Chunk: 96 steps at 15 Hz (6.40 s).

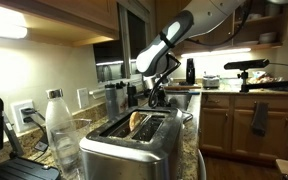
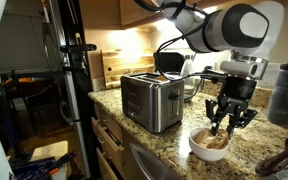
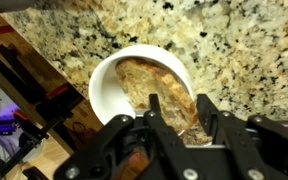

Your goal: Put the bread in the bowl in different slots of the toaster

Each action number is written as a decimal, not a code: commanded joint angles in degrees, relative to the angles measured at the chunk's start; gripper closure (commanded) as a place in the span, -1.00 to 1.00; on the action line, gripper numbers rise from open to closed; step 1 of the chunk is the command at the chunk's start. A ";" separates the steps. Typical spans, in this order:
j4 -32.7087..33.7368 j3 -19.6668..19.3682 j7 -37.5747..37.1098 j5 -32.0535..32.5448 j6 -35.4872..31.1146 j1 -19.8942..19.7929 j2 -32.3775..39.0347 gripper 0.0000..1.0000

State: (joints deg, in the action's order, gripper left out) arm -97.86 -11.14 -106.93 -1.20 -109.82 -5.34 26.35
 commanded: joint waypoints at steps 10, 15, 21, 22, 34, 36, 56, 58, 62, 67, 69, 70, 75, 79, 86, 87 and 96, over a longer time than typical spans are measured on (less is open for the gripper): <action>-0.62 -0.24 -1.02 -0.63 -2.31 0.02 -1.95 0.85; -0.88 -0.23 -1.17 -0.68 -2.95 0.06 -2.21 0.80; -3.90 0.13 -3.31 -1.35 -3.63 1.02 -5.62 0.80; -4.34 0.17 -4.17 -1.33 -3.13 1.31 -6.22 0.80; -12.54 1.31 -10.49 0.85 -4.24 3.54 -15.46 0.80; -13.69 1.37 -11.35 1.43 -4.63 3.40 -16.75 0.80; -17.73 3.09 -12.11 14.48 -13.83 0.84 -33.19 0.80; -18.97 4.46 -12.45 15.69 -13.62 0.82 -35.92 0.80; -22.57 7.35 -11.86 16.09 -13.22 0.59 -41.63 0.80; -28.11 9.45 -8.95 13.92 -13.45 0.34 -48.58 0.80; -30.12 9.75 -6.98 12.95 -13.69 0.45 -51.08 0.80; -30.97 9.91 -5.91 12.36 -13.77 0.49 -52.23 0.80; -34.56 11.05 1.45 8.69 -15.40 1.45 -57.14 0.80; -35.91 11.93 8.54 4.30 -18.71 2.15 -57.88 0.80; -35.54 12.25 18.96 -4.59 -21.86 2.78 -55.32 0.81; -35.41 12.36 19.89 -5.42 -21.78 2.66 -55.14 0.81; -35.38 12.23 26.82 -12.26 -20.03 3.19 -55.53 0.81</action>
State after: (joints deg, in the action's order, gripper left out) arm -132.09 1.54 -83.36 -10.29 -129.76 -2.97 -27.93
